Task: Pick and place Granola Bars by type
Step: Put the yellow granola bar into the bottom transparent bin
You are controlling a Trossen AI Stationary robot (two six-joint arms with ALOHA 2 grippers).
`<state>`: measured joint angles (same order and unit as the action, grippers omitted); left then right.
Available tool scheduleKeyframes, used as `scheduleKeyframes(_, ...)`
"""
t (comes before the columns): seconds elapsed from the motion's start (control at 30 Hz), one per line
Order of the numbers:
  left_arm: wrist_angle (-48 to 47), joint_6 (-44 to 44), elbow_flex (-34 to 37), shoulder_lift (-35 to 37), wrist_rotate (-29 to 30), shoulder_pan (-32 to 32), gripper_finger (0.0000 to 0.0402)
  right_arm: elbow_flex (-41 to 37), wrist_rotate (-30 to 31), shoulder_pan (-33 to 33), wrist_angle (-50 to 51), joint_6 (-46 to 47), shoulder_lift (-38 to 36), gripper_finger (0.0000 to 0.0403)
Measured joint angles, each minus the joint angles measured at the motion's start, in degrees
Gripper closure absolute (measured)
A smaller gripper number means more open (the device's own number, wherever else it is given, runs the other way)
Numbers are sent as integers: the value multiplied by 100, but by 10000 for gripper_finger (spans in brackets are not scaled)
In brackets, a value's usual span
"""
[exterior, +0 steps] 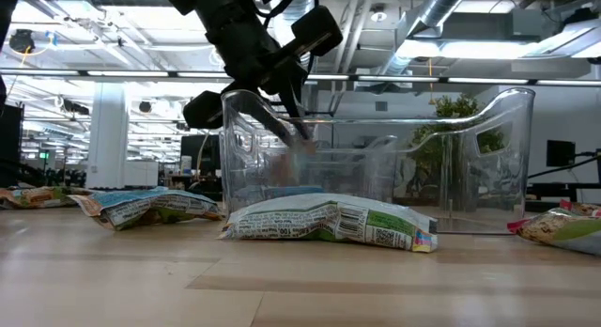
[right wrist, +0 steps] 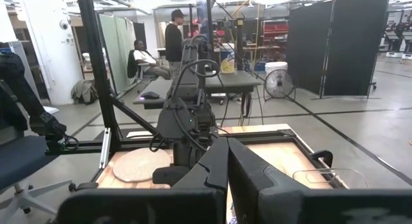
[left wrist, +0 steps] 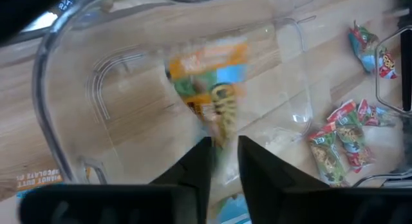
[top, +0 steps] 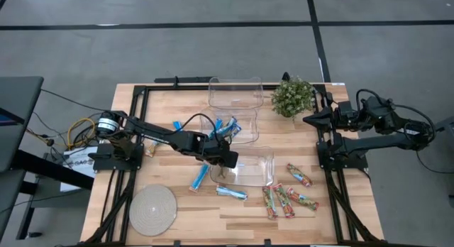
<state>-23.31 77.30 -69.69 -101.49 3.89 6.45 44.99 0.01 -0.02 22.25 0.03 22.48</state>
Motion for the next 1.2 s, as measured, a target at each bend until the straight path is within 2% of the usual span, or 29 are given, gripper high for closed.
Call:
scheduleKeyframes(0.17,8,0,0,0,47,-10,288,0,-1,-1,1,0,0,403)
scheduleKeyframes(0.3,29,0,0,0,70,-10,270,0,-2,1,-1,-2,0,403)
scheduleKeyframes(0.7,752,-3,0,0,94,-10,272,0,-2,0,0,-1,0,403)
scheduleKeyframes(0.93,1439,-341,-5,98,-144,-10,273,0,0,-1,-1,0,0,403)
scheduleKeyframes(1.07,1052,-737,-282,172,-13,-6,273,0,-2,0,-1,-2,1,403)
scheduleKeyframes(1.2,173,-1158,-790,268,323,-3,274,0,-2,1,0,0,0,403)
